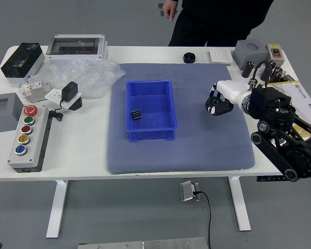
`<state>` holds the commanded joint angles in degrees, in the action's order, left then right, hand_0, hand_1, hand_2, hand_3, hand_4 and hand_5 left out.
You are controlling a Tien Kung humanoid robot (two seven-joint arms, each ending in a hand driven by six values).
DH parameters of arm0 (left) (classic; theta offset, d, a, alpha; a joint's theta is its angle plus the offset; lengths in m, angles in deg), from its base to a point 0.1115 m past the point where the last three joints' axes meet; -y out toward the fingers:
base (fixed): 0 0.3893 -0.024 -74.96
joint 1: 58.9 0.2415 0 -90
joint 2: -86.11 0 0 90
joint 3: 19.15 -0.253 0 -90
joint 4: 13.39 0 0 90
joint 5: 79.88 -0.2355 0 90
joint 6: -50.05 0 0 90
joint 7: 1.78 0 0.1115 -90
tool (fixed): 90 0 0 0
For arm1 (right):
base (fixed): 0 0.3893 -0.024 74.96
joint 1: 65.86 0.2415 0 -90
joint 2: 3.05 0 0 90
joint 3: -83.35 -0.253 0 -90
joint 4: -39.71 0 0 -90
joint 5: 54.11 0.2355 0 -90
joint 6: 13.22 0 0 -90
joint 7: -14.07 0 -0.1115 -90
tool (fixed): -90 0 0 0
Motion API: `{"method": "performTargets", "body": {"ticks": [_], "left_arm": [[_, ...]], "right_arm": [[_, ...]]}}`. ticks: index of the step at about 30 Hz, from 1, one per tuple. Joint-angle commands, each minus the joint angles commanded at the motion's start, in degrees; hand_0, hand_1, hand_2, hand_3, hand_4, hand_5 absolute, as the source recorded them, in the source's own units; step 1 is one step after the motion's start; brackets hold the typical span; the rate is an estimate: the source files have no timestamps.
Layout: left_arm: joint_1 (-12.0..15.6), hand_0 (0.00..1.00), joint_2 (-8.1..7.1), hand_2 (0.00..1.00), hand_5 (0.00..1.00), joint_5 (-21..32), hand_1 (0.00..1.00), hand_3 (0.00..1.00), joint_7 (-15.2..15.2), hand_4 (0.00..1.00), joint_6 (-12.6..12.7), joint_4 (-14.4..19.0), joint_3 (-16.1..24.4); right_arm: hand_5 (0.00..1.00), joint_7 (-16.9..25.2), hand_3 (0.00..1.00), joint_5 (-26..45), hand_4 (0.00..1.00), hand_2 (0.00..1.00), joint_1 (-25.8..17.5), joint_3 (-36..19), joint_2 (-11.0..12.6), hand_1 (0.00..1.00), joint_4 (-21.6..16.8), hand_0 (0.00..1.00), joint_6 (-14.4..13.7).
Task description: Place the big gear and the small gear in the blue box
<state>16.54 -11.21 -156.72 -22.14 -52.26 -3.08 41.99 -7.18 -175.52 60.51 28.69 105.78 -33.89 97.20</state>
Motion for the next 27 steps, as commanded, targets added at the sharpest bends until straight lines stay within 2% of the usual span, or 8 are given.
{"method": "performTargets", "body": {"ticks": [5,10,19,22,26,27], "left_arm": [[0.0,0.892,-0.03,0.881,0.693,-0.1,0.886,0.896,0.0,0.827,0.0,0.0,0.1],[0.1,0.892,-0.06,0.88,0.693,-0.3,0.886,0.897,-0.1,0.828,-0.1,0.0,0.2],[0.1,0.892,0.05,0.88,0.693,-0.7,0.886,0.897,-0.2,0.829,-0.2,0.0,0.1],[0.1,0.891,0.19,0.88,0.693,-0.7,0.886,0.897,-0.2,0.83,-0.2,0.0,0.0],[0.0,0.891,0.29,0.88,0.693,-0.7,0.886,0.897,-0.2,0.83,-0.3,0.0,0.0],[0.0,0.891,0.3,0.879,0.692,-0.7,0.886,0.896,-0.2,0.83,-0.3,0.0,0.0]], "right_arm": [[0.264,0.0,0.606,0.3,0.459,0.494,2.5,0.6,-1.7,0.454,-1.6,0.525,0.3],[0.257,0.2,0.606,0.4,0.459,0.494,4.9,2.2,-5.4,0.455,-1.0,0.523,0.4],[0.26,0.7,0.607,0.7,0.461,0.493,8.3,5.9,-13.1,0.454,3.3,0.523,-0.2],[0.258,0.9,0.615,0.9,0.466,0.498,8.9,6.7,-14.9,0.466,5.3,0.535,-0.4],[0.258,1.3,0.615,1.7,0.466,0.498,9.2,7.3,-16.1,0.466,7.7,0.535,-0.1],[0.451,1.5,0.855,1.9,0.779,0.767,9.3,7.3,-16.3,0.695,8.3,0.709,0.0]]}}
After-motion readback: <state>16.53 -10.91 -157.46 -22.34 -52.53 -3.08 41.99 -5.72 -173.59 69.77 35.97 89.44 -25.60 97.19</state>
